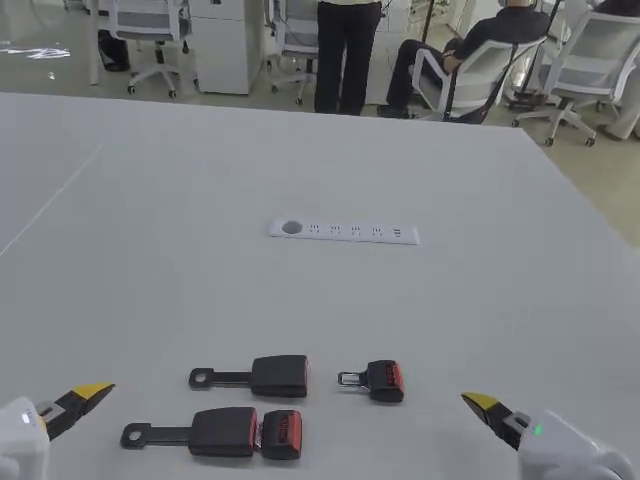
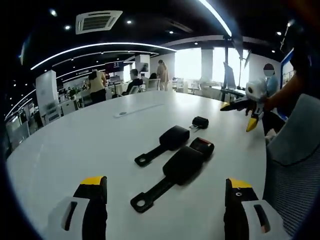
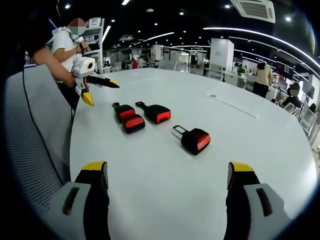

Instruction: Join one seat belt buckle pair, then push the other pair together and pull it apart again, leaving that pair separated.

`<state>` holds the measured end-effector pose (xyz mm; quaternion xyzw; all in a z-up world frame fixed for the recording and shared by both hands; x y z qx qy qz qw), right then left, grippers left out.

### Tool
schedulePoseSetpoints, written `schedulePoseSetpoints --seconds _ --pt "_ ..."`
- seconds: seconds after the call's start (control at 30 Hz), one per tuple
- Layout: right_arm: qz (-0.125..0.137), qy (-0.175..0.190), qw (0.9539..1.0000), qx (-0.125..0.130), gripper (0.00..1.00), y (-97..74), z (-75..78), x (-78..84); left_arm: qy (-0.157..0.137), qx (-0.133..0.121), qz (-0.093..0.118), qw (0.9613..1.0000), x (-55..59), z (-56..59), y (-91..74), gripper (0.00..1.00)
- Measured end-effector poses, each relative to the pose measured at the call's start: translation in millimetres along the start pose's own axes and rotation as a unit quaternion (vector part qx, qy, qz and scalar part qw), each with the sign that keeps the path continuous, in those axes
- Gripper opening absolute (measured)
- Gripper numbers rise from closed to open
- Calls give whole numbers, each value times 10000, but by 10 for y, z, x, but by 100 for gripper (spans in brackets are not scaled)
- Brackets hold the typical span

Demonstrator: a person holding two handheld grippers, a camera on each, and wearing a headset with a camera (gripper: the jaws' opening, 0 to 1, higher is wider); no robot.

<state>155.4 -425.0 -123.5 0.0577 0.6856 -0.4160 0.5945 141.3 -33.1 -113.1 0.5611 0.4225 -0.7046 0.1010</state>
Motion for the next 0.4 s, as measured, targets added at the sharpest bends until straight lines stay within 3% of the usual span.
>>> schedulePoseSetpoints --seconds 0.07,0.17,0.4 --pt "5 16 10000 -7 99 -3 -21 -15 20 -10 -10 10000 -26 31 -6 100" --pt "-26 -27 10000 -35 99 -1 -39 -21 28 -23 -23 10000 36 -35 -12 100" --pt "-14 -27 10000 -21 99 1 -44 -42 15 -63 -8 10000 -4 -29 -16 100"
Point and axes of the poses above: the centre of the closed fingertips' face, and the gripper's own axes: y roughly forward along the fingers, z roughly to its right, x roughly out of its underside, the point moved 8 cm from there along -y, roughly backward along the fingers, and after that the axes turned 2 degrees about x, right-handed, at the moved point
